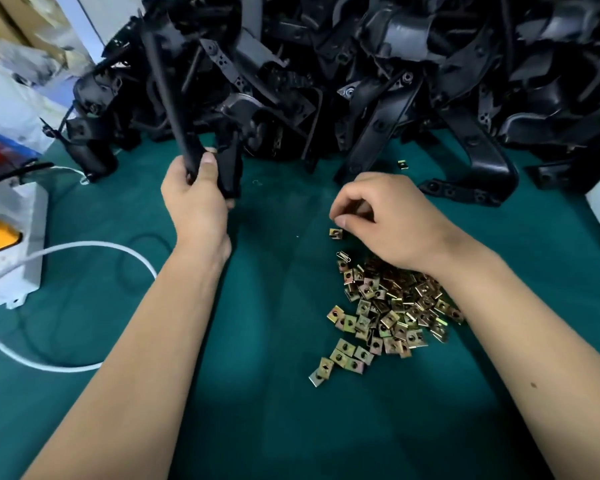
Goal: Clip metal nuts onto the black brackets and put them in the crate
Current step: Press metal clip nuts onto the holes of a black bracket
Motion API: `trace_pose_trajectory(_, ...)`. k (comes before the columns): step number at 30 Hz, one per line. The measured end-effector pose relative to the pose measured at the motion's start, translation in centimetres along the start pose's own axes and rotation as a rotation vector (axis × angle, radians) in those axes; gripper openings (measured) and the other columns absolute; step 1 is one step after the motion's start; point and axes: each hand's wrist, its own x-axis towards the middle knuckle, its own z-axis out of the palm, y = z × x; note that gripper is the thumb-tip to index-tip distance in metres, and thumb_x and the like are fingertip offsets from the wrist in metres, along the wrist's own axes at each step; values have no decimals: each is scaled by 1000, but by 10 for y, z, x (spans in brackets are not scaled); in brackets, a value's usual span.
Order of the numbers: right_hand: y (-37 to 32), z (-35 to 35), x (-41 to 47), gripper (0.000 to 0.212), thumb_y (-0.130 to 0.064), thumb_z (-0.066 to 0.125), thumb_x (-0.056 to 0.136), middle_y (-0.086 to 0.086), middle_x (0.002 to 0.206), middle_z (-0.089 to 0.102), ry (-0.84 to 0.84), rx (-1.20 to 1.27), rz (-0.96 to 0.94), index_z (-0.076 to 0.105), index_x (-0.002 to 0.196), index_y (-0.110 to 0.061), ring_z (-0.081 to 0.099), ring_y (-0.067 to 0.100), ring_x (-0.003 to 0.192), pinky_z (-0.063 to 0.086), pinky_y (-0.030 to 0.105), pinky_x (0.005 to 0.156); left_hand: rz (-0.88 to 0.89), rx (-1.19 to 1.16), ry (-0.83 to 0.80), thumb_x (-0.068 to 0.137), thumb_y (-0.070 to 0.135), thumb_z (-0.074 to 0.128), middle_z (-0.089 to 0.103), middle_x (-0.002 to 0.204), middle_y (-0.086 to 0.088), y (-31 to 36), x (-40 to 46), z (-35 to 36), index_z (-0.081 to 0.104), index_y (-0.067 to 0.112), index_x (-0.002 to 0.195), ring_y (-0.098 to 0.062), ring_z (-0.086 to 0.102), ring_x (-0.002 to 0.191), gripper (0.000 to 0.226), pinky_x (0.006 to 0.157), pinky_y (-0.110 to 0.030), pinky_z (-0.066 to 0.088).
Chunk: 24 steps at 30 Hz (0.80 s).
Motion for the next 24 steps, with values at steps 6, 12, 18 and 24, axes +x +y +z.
trace_pose_trajectory(6,7,-3,-8,13,-15,64,100,-11,88,70,-19,56,30,75,98,-19,64,5,78,47,18,71,-379,-599,-257,112,19,41,74,97,-11,10,-30,24,53,10,120,-21,70,69,17,49,-19,47)
trace_pose_trajectory(12,5,7,-5,16,-30,77,91,-2,97,59,-81,-120,-14,73,102,-19,58,15,85,49,32,78,-531,-661,-531,101,17,59,75,103,-6,8,-55,35,64,8,118,-18,74,83,21,60,-16,55)
trace_pose_trajectory(18,4,14,-5,13,-18,74,92,-8,91,62,-15,-84,-3,63,93,-23,60,14,82,52,36,77,-280,-399,-547,82,-5,73,72,86,-1,1,-57,36,63,12,102,-15,70,77,29,67,-24,56)
trace_pose_trajectory(24,10,12,-2,12,-8,70,95,-1,79,70,224,435,127,73,104,-16,68,11,64,53,23,58,-193,-298,-604,85,-17,66,70,93,-6,-2,-59,37,59,8,114,-17,69,83,38,71,-29,55)
